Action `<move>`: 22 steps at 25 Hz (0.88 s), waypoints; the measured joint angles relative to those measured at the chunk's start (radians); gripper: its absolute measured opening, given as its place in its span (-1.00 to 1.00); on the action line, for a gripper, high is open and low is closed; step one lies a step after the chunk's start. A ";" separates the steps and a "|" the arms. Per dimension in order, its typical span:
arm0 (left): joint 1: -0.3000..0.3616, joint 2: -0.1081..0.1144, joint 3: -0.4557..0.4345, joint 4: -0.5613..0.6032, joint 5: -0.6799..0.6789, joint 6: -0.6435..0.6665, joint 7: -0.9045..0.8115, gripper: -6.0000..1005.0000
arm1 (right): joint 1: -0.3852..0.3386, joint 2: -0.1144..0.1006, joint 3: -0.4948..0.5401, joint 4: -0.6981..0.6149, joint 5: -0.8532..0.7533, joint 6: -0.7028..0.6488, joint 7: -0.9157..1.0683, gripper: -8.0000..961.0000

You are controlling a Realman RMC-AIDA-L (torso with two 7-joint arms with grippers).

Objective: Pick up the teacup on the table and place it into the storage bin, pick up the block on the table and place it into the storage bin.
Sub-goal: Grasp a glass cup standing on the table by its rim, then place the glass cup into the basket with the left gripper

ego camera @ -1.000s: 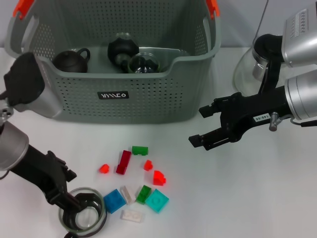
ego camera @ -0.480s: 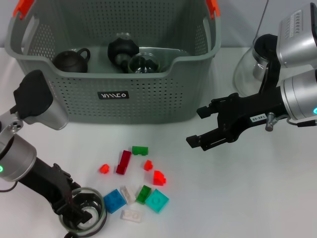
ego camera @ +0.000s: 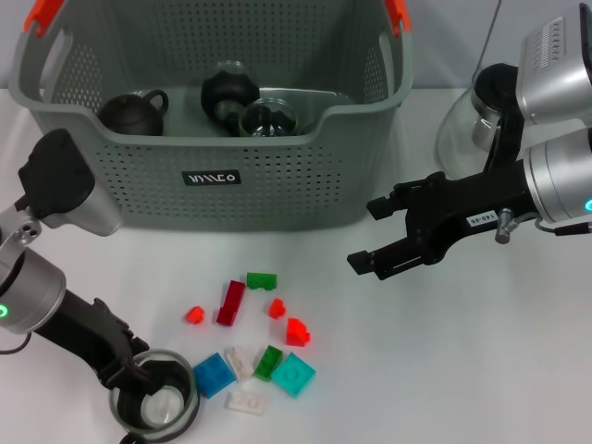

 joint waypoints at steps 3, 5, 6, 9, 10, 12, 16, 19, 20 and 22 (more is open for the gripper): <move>-0.002 0.001 0.000 -0.001 0.005 -0.002 -0.004 0.23 | 0.001 0.000 0.001 0.000 0.000 0.000 0.000 0.97; -0.001 0.000 0.000 -0.001 0.008 -0.005 -0.006 0.04 | 0.002 0.000 0.001 0.000 0.000 0.001 0.000 0.96; 0.001 -0.001 0.002 -0.001 0.009 -0.006 -0.006 -0.05 | 0.002 0.000 0.001 0.000 0.000 0.001 -0.001 0.97; 0.004 -0.003 0.009 0.001 0.012 -0.009 -0.007 -0.23 | 0.002 0.000 0.001 0.000 0.000 0.001 -0.001 0.97; 0.005 -0.003 0.011 0.001 0.012 -0.010 -0.008 -0.30 | 0.002 0.000 0.001 -0.001 0.000 0.001 -0.001 0.97; 0.005 -0.003 0.013 0.001 0.012 -0.018 -0.015 -0.42 | 0.002 0.000 0.002 -0.001 0.000 0.000 -0.001 0.97; 0.005 -0.004 0.006 0.002 0.013 -0.024 -0.025 -0.66 | 0.002 0.000 0.002 -0.001 0.000 -0.001 0.000 0.97; 0.003 -0.004 0.003 0.007 0.010 -0.018 -0.036 -0.84 | 0.002 0.000 0.002 -0.001 0.000 0.000 0.000 0.97; 0.003 -0.004 0.001 0.013 0.008 -0.010 -0.042 -0.90 | 0.001 0.000 0.002 -0.001 0.000 0.001 0.000 0.97; 0.001 -0.003 -0.007 0.036 -0.007 0.022 -0.054 -0.90 | -0.001 0.000 0.002 -0.001 0.000 0.001 -0.001 0.97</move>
